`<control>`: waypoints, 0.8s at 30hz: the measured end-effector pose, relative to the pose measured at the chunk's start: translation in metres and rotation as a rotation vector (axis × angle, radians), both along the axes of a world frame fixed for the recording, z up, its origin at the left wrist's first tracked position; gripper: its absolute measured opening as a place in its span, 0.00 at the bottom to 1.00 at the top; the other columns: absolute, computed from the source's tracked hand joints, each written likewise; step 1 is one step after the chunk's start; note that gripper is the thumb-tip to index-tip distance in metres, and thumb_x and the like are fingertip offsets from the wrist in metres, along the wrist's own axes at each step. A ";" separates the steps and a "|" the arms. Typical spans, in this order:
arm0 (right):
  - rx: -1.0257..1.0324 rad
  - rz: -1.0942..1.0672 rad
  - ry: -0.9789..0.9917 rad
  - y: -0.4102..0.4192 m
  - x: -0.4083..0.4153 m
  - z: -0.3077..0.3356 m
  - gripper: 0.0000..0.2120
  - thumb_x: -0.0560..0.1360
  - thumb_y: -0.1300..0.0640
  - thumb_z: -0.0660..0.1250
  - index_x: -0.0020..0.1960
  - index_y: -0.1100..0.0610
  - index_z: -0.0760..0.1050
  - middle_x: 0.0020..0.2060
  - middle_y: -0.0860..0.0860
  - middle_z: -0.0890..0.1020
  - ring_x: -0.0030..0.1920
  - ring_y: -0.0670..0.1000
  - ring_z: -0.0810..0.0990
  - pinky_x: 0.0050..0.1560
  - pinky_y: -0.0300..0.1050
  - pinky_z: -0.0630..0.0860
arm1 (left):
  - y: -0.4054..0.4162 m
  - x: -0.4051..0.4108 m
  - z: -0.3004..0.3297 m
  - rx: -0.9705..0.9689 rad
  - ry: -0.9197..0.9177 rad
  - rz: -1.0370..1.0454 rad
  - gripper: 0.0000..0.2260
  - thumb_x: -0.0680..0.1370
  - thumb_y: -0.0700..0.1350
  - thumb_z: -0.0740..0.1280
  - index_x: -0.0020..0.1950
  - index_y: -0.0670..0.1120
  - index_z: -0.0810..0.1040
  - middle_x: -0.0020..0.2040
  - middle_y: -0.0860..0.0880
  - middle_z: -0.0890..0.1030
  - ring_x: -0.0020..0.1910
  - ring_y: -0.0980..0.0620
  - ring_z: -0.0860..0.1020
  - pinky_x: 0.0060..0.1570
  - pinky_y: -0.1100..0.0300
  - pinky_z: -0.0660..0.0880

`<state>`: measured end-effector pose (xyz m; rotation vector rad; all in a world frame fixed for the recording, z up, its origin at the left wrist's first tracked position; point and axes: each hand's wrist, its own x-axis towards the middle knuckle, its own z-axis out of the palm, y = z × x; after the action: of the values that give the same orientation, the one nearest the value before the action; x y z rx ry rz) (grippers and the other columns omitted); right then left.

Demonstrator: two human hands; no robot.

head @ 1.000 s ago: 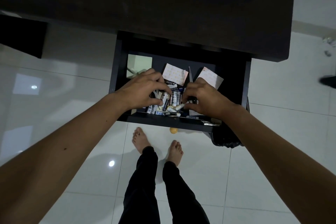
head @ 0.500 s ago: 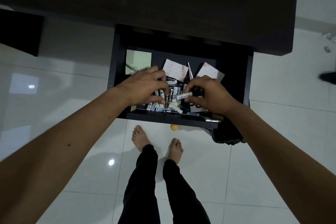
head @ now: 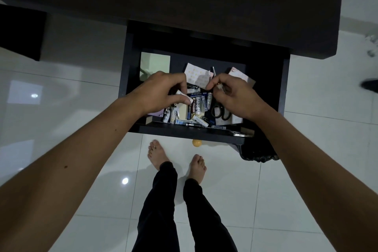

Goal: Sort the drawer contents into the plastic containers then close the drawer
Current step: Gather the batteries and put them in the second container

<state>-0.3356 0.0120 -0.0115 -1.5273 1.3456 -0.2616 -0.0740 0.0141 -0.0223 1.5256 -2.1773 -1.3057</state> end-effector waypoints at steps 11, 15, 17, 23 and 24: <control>-0.142 0.256 0.241 -0.003 0.014 -0.014 0.15 0.69 0.55 0.82 0.52 0.53 0.81 0.48 0.46 0.79 0.43 0.49 0.80 0.50 0.51 0.81 | -0.004 -0.002 -0.004 0.142 0.243 0.184 0.12 0.82 0.38 0.70 0.65 0.46 0.84 0.58 0.45 0.76 0.48 0.48 0.84 0.53 0.59 0.84; -0.136 0.174 0.181 -0.001 0.011 -0.015 0.11 0.71 0.54 0.81 0.47 0.53 0.80 0.47 0.49 0.81 0.48 0.51 0.81 0.51 0.49 0.80 | -0.002 -0.002 -0.002 0.088 0.184 0.154 0.08 0.84 0.43 0.68 0.62 0.48 0.79 0.51 0.50 0.81 0.47 0.54 0.83 0.54 0.53 0.82; -0.114 0.089 0.157 0.000 0.008 -0.009 0.11 0.74 0.51 0.78 0.48 0.52 0.77 0.46 0.50 0.84 0.47 0.51 0.83 0.49 0.47 0.80 | -0.001 -0.002 -0.001 0.090 0.160 0.145 0.06 0.85 0.43 0.66 0.61 0.48 0.74 0.50 0.47 0.83 0.47 0.51 0.84 0.56 0.47 0.81; 0.079 -0.109 -0.020 -0.001 0.007 0.000 0.10 0.81 0.62 0.61 0.52 0.48 0.77 0.37 0.51 0.84 0.40 0.53 0.83 0.42 0.48 0.79 | -0.007 -0.011 -0.002 -0.054 -0.096 -0.015 0.09 0.84 0.44 0.62 0.63 0.53 0.76 0.37 0.55 0.75 0.32 0.59 0.72 0.34 0.59 0.66; 0.098 -0.102 -0.019 -0.001 0.008 0.002 0.11 0.81 0.63 0.61 0.51 0.48 0.78 0.36 0.52 0.84 0.37 0.50 0.82 0.39 0.49 0.79 | -0.008 -0.012 -0.002 -0.088 -0.136 -0.039 0.09 0.83 0.46 0.64 0.63 0.53 0.78 0.37 0.56 0.74 0.34 0.61 0.72 0.34 0.61 0.65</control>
<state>-0.3275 0.0108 -0.0095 -1.3739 1.4035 -0.2698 -0.0859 0.0057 -0.0243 1.5888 -2.3240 -1.1311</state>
